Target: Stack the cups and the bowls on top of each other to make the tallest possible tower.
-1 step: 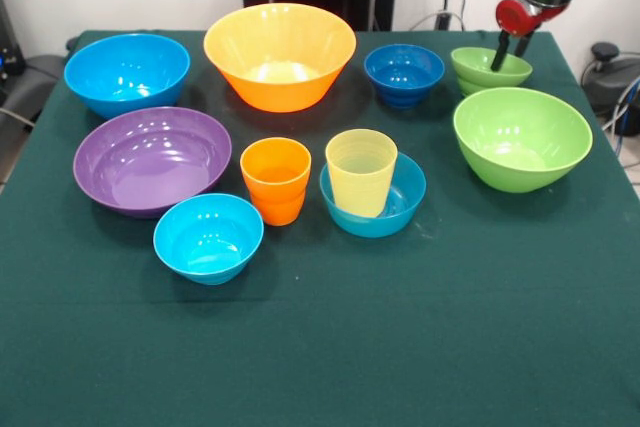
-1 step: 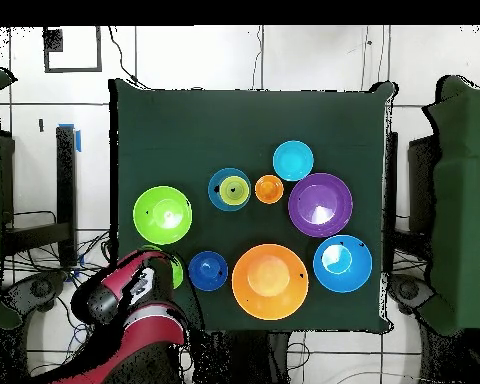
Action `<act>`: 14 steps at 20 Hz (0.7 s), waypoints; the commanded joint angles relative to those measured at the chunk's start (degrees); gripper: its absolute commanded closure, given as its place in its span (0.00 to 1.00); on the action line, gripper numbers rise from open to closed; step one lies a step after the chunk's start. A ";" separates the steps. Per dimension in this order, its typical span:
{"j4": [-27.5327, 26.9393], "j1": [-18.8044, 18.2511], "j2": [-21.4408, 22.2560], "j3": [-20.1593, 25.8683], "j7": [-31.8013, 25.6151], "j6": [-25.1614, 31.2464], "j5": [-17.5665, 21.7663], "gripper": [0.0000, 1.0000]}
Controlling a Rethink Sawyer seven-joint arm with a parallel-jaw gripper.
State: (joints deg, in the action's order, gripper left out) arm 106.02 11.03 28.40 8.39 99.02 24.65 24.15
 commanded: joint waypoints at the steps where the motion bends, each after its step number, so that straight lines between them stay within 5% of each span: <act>1: -3.62 0.81 -2.50 1.05 4.45 -2.68 2.24 0.00; 14: -3.99 -0.23 -3.28 1.95 3.03 -1.99 2.19 0.00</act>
State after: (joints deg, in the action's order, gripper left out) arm 106.02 11.10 28.41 8.22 99.02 24.65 24.15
